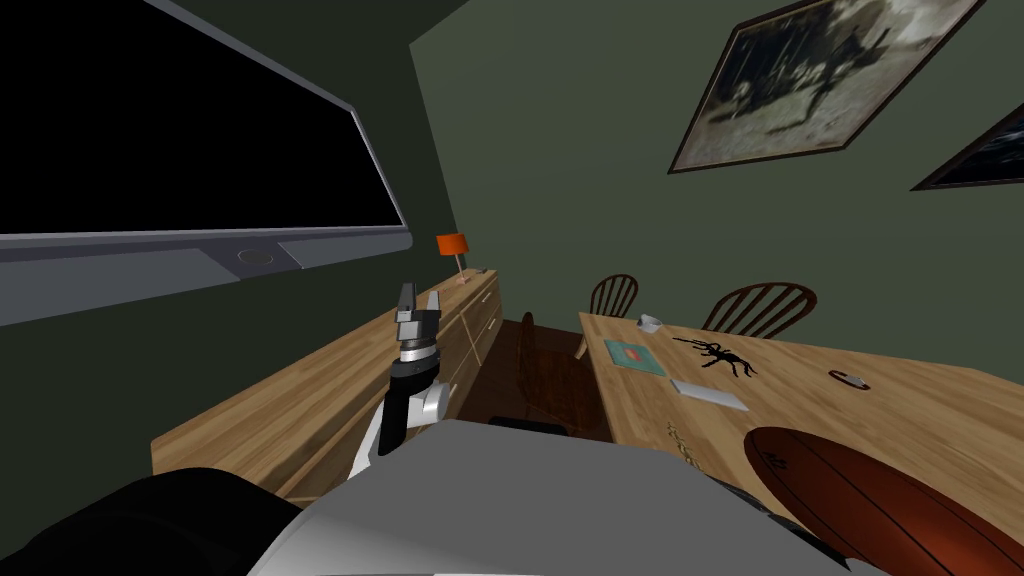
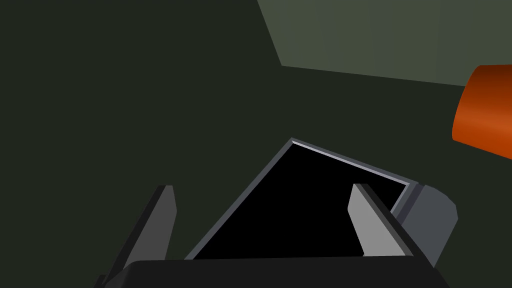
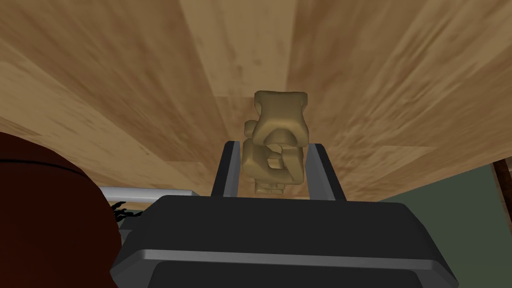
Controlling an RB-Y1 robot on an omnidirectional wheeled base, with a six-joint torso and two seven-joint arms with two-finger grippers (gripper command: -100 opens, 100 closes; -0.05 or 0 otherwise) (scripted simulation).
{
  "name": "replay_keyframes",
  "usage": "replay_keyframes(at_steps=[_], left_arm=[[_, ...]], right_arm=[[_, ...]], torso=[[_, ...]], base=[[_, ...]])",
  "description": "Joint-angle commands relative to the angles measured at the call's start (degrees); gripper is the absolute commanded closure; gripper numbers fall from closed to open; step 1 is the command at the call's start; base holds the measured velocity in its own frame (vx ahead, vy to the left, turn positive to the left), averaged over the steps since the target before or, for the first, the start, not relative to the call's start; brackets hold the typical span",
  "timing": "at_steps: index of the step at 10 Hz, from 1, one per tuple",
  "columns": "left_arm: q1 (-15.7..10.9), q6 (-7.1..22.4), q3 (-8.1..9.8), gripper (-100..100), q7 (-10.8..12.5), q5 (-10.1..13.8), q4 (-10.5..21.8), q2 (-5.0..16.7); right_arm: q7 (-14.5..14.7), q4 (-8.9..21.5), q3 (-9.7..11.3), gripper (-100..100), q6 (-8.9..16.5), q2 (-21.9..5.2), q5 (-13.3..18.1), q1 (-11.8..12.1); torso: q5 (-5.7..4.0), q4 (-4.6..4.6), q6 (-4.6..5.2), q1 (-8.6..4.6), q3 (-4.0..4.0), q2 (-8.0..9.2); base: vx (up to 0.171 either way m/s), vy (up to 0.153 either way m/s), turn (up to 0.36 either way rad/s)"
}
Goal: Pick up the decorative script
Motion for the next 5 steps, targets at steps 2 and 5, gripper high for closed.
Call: replay_keyframes(at_steps=[2, 5], left_arm=[[0.0, 0.0, 0.00, 0, 0.0, 0.0, 0.0, 0.0], [0.0, 0.0, 0.00, 0, 0.0, 0.0, 0.0, 0.0]], right_arm=[[-1.0, -2.4, -0.2, 100, 0.4, -2.3, 0.0, 1.2], [-1.3, -3.0, -0.3, 0, 0.3, -2.9, -0.1, 1.6]], torso=[[0.04, 0.00, 0.06, 0.09, 0.01, 0.02], [0.03, 0.01, 0.02, 0.09, 0.02, 0.03]], base=[[0.002, 0.029, -0.104], [0.000, 0.013, -0.025]])
